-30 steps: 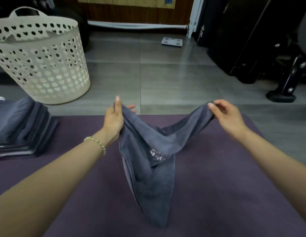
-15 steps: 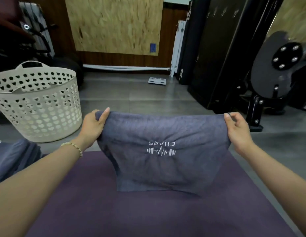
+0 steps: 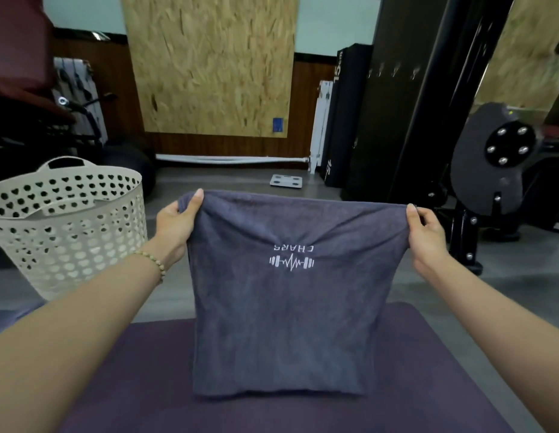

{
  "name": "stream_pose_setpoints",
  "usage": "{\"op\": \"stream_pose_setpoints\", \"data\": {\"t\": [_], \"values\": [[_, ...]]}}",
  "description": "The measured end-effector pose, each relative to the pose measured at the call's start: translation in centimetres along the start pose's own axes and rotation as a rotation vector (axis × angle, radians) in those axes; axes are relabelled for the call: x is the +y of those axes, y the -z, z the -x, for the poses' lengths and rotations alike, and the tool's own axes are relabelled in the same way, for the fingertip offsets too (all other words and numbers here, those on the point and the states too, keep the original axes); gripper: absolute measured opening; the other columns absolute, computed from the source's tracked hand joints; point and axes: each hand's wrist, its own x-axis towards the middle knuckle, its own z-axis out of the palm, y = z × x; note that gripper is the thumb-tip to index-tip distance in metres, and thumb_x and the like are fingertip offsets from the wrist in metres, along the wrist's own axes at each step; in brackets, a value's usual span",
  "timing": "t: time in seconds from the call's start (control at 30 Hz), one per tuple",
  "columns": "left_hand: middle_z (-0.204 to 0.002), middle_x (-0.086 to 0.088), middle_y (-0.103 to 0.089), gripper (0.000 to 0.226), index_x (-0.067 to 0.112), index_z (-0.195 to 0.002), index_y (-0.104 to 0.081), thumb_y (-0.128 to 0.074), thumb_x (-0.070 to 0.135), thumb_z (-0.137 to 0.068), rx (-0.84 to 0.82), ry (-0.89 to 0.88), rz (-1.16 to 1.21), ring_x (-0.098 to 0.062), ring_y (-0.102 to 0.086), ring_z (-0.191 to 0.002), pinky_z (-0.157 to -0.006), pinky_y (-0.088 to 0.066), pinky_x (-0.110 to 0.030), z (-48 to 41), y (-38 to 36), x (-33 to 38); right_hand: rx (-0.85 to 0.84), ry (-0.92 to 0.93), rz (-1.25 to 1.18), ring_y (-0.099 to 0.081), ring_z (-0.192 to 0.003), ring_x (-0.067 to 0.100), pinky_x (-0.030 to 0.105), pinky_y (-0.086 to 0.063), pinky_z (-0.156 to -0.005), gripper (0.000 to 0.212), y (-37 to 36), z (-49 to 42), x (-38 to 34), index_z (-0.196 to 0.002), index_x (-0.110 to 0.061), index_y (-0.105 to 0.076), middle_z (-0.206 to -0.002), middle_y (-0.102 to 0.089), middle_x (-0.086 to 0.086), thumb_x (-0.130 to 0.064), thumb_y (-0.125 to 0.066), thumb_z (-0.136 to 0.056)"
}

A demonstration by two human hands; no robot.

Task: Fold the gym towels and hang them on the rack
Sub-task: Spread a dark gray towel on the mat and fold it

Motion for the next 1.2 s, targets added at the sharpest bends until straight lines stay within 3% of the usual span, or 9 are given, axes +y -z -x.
{"op": "stream_pose_setpoints", "data": {"t": [0.2,0.4,0.47,0.6,0.7,0.87,1.0,1.1,1.2], "values": [[-0.090,0.002,-0.067,0.021,0.022,-0.088,-0.063,-0.061,0.043,-0.089,-0.037,-0.096,0.022,-0.007,-0.063,-0.081,-0.066,-0.050,-0.016,-0.7,-1.7,2.8,0.015,0.015,-0.078,-0.052,-0.069,0.006,0.022,-0.042,-0.059,0.020,0.5,-1.1,-2.6,-0.080,-0.026,-0.055,-0.080,-0.058,-0.006,-0.031,-0.050,-0.099],[-0.076,-0.003,-0.067,0.032,0.008,-0.078,-0.065,-0.065,0.039,-0.086,-0.179,0.092,-0.253,-0.015,-0.061,-0.075,-0.066,-0.049,-0.019,3.6,2.7,-6.7,0.006,-0.090,0.183,-0.048,-0.062,0.011,0.007,-0.039,-0.046,0.019,4.1,3.9,6.7,-0.078,-0.013,-0.057,-0.069,-0.055,0.002,-0.021,-0.056,-0.096],[-0.070,-0.005,-0.066,0.035,0.006,-0.074,-0.065,-0.065,0.039,-0.086,-0.269,0.210,-0.404,-0.018,-0.059,-0.073,-0.063,-0.047,-0.023,5.8,5.1,-10.7,-0.059,-0.127,0.325,-0.047,-0.063,0.016,0.006,-0.038,-0.048,0.020,5.9,6.8,11.1,-0.079,-0.004,-0.056,-0.068,-0.053,0.010,-0.015,-0.056,-0.095],[-0.080,-0.005,-0.073,0.030,0.007,-0.082,-0.073,-0.069,0.036,-0.084,-0.525,0.486,-0.592,-0.015,-0.066,-0.071,-0.064,-0.050,-0.025,11.0,8.8,-17.6,-0.341,-0.333,0.628,-0.040,-0.062,0.015,0.021,-0.036,-0.059,0.040,10.2,12.6,19.6,-0.058,-0.014,-0.042,-0.058,-0.043,0.003,-0.013,-0.060,-0.093],[-0.073,-0.001,-0.072,0.029,0.007,-0.075,-0.071,-0.071,0.034,-0.083,-0.692,0.606,-0.718,-0.010,-0.064,-0.064,-0.058,-0.049,-0.020,14.4,10.2,-21.4,-0.485,-0.521,0.736,-0.038,-0.062,0.015,0.029,-0.036,-0.060,0.038,12.3,15.4,23.4,-0.062,-0.014,-0.039,-0.060,-0.040,0.005,-0.021,-0.058,-0.094],[-0.058,0.006,-0.067,0.023,0.009,-0.070,-0.069,-0.071,0.026,-0.085,-0.481,0.580,-0.668,0.001,-0.060,-0.048,-0.045,-0.044,-0.011,16.0,10.3,-25.6,-0.403,-0.537,0.690,-0.042,-0.060,0.016,0.029,-0.039,-0.058,0.034,12.9,17.4,25.9,-0.065,-0.011,-0.044,-0.060,-0.045,0.005,-0.022,-0.056,-0.095],[-0.079,-0.004,-0.069,0.020,0.006,-0.089,-0.072,-0.069,0.026,-0.086,-0.415,0.571,-0.634,-0.008,-0.062,-0.065,-0.047,-0.046,-0.010,16.4,9.4,-27.6,-0.353,-0.514,0.692,-0.046,-0.068,0.018,0.028,-0.040,-0.063,0.022,12.0,17.2,27.5,-0.076,-0.012,-0.051,-0.067,-0.052,0.005,-0.022,-0.058,-0.094],[-0.094,-0.011,-0.069,0.026,-0.002,-0.103,-0.070,-0.067,0.019,-0.088,-0.360,0.536,-0.620,-0.010,-0.060,-0.073,-0.051,-0.046,-0.006,15.6,8.7,-28.9,-0.289,-0.478,0.725,-0.049,-0.075,0.020,0.013,-0.039,-0.060,0.009,11.3,16.3,28.7,-0.097,-0.004,-0.058,-0.084,-0.056,0.011,-0.012,-0.058,-0.093],[-0.108,-0.013,-0.066,0.029,-0.003,-0.114,-0.063,-0.065,0.011,-0.088,-0.277,0.501,-0.648,-0.017,-0.058,-0.090,-0.068,-0.044,-0.006,14.6,7.8,-30.3,-0.281,-0.530,0.782,-0.057,-0.095,0.025,0.025,-0.042,-0.087,0.025,11.2,15.0,30.5,-0.113,0.007,-0.058,-0.107,-0.064,0.019,-0.005,-0.061,-0.091]]}}
